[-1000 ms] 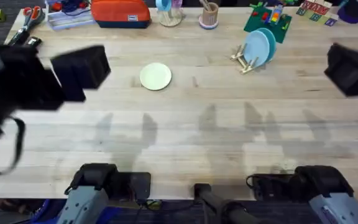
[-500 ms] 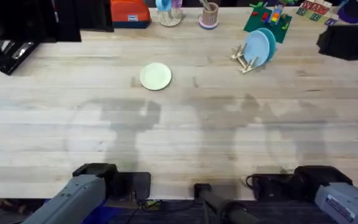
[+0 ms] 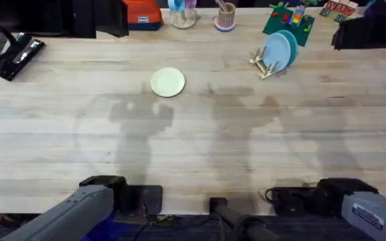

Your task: Pick up the plates from the table one by one and place each into a slot on the dish rack.

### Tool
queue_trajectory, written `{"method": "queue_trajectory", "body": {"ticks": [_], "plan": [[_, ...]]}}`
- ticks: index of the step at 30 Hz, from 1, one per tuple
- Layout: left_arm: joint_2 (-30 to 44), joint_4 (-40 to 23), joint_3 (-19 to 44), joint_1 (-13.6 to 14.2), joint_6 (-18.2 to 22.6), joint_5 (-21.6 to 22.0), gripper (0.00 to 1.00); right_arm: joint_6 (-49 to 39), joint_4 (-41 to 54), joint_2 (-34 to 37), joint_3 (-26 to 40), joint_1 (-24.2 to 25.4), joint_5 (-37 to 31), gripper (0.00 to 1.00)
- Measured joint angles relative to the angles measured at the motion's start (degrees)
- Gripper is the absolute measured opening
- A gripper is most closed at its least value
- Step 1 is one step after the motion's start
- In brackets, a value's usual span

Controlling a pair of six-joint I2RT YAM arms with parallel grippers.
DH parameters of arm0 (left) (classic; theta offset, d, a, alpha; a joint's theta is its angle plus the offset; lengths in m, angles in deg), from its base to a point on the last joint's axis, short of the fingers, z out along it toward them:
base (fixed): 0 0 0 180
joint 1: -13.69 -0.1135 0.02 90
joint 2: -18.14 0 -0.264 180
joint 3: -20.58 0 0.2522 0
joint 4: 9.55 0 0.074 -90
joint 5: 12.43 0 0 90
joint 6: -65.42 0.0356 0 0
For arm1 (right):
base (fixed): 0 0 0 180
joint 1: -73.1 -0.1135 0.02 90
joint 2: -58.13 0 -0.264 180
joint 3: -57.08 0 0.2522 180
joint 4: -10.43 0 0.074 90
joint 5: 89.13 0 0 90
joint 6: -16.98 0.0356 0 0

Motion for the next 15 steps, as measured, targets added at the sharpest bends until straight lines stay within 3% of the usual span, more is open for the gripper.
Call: {"method": "queue_trajectory", "body": {"ticks": [7,8,13,14,15], "plan": [[0.0,-0.04,0.02,0.02,0.42,0.0,0.996,0.0,-0.11,0.07,0.04,0.0,-0.02,0.993],[0.0,-0.07,0.02,0.0,0.44,-0.02,0.947,0.01,-0.24,0.07,0.04,0.0,-0.02,0.993],[0.0,-0.07,0.02,0.0,0.61,-0.06,0.431,0.0,-1.06,0.07,0.04,0.0,0.0,0.993],[0.0,-0.07,0.02,0.0,0.9,-0.04,0.076,0.0,-1.55,0.07,0.04,0.0,0.0,0.993],[0.0,-0.07,0.02,0.02,0.85,-0.09,0.051,0.02,-1.57,0.07,0.04,0.0,-0.02,0.993]]}}
